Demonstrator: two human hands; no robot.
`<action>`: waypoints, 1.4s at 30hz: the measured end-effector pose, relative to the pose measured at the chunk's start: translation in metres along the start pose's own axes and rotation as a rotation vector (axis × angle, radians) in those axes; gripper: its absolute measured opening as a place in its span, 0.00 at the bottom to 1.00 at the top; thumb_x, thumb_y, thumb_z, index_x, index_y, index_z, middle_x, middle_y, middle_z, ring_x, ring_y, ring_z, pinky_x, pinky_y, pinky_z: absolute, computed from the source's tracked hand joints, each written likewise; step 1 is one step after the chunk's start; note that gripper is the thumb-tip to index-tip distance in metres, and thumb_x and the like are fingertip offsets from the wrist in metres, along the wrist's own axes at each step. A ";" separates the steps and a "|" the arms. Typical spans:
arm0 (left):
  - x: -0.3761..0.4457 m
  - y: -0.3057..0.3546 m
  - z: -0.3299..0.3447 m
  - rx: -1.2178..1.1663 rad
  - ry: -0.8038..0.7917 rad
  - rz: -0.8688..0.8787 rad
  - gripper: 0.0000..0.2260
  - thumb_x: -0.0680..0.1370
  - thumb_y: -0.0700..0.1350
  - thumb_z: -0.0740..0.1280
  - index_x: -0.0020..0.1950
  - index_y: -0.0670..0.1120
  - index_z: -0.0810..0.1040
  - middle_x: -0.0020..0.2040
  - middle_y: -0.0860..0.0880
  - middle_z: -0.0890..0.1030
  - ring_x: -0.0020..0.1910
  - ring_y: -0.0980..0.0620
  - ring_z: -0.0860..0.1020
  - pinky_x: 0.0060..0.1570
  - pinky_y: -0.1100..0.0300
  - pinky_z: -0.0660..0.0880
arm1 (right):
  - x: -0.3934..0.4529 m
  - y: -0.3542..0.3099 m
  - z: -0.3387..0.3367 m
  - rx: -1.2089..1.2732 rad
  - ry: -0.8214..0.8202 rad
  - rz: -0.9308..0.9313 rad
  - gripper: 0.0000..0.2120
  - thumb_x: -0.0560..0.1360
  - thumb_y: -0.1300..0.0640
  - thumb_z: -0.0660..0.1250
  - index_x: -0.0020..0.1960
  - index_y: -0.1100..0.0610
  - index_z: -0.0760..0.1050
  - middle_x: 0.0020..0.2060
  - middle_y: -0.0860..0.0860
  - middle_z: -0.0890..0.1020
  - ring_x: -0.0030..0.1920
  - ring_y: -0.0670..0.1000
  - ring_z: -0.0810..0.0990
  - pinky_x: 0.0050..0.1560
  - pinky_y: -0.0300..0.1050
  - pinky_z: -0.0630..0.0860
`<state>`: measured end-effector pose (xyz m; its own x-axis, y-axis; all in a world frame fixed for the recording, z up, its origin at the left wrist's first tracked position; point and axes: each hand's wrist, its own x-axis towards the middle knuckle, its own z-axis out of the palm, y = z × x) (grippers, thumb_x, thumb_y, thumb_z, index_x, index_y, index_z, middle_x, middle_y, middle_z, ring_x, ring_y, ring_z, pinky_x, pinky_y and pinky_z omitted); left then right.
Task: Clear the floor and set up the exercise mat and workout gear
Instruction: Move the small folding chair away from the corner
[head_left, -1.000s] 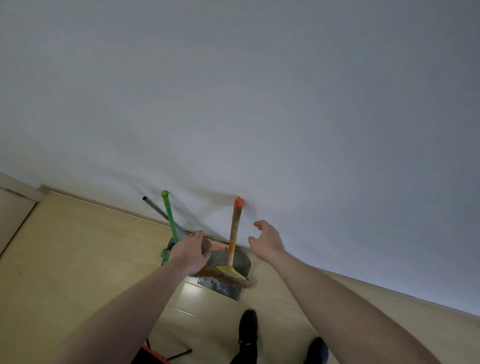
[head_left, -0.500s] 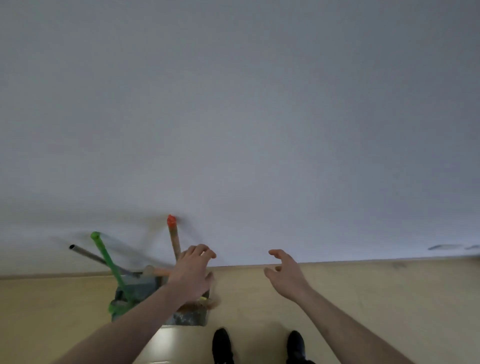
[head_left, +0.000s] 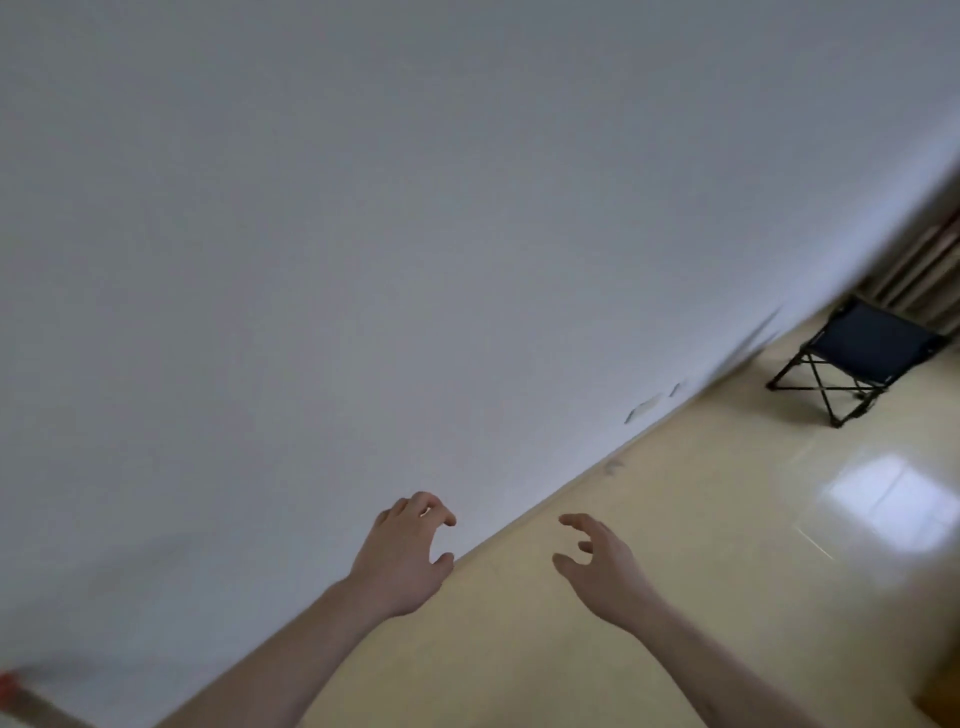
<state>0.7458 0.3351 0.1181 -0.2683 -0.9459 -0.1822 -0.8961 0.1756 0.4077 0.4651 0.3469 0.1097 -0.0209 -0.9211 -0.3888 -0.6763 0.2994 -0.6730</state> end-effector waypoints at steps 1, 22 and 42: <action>0.018 0.023 -0.001 0.009 -0.001 0.028 0.18 0.79 0.54 0.64 0.69 0.56 0.72 0.67 0.60 0.67 0.67 0.56 0.68 0.71 0.60 0.61 | 0.003 0.016 -0.022 0.010 0.021 0.015 0.22 0.77 0.52 0.70 0.70 0.44 0.71 0.67 0.45 0.73 0.64 0.47 0.76 0.58 0.46 0.78; 0.304 0.325 0.004 0.125 -0.141 0.397 0.18 0.78 0.56 0.66 0.68 0.56 0.74 0.68 0.60 0.69 0.66 0.56 0.70 0.69 0.57 0.66 | 0.070 0.171 -0.313 0.201 0.424 0.149 0.23 0.77 0.52 0.72 0.70 0.43 0.72 0.69 0.44 0.74 0.61 0.46 0.77 0.57 0.42 0.73; 0.613 0.567 0.039 0.127 -0.318 0.688 0.20 0.77 0.57 0.67 0.68 0.56 0.74 0.71 0.56 0.69 0.70 0.54 0.69 0.70 0.54 0.68 | 0.211 0.285 -0.543 0.258 0.654 0.409 0.22 0.78 0.48 0.71 0.70 0.39 0.70 0.70 0.42 0.73 0.60 0.42 0.74 0.59 0.46 0.77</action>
<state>0.0596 -0.1348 0.2021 -0.8516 -0.4919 -0.1810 -0.5192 0.7443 0.4200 -0.1319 0.1029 0.1780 -0.7094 -0.6618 -0.2424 -0.3329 0.6178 -0.7124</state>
